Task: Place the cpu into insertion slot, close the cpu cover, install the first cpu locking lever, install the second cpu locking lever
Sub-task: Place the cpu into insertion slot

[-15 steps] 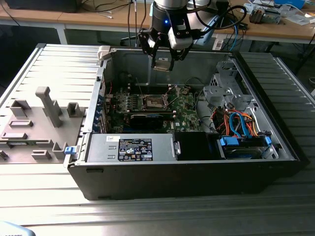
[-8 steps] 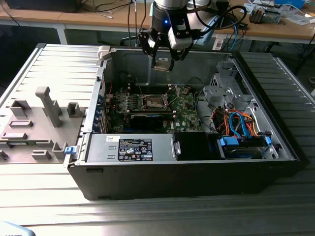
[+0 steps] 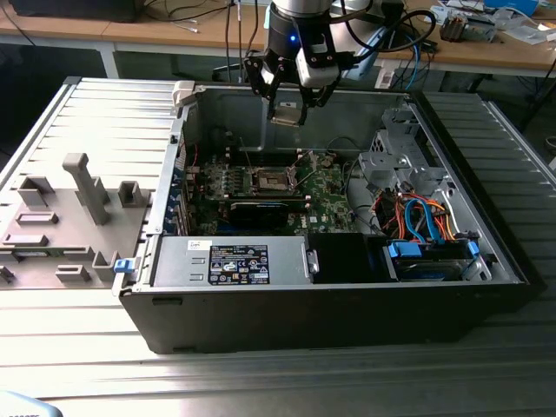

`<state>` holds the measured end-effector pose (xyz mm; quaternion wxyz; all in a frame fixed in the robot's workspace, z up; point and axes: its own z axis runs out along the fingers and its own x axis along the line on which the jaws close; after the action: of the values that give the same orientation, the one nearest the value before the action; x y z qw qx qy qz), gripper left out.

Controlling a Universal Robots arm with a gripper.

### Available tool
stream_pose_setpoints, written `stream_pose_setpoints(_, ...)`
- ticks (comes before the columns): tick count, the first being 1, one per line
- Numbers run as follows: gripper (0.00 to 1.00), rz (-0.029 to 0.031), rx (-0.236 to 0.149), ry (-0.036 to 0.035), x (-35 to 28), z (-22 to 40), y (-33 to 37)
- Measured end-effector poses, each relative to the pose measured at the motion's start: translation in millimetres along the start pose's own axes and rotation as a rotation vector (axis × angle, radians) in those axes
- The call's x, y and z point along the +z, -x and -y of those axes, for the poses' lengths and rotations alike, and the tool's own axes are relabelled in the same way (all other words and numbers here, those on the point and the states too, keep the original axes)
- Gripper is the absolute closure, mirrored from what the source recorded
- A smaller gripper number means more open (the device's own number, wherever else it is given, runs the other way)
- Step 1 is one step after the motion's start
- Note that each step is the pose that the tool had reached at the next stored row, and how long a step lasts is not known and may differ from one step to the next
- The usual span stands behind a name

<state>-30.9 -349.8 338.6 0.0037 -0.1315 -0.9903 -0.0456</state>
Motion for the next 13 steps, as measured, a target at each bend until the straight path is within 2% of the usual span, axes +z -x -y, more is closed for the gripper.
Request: stream_pose_setpoints(13, 0.45, 0.0017, 0.019, 0.0003, 0.0, 0.0, 0.0)
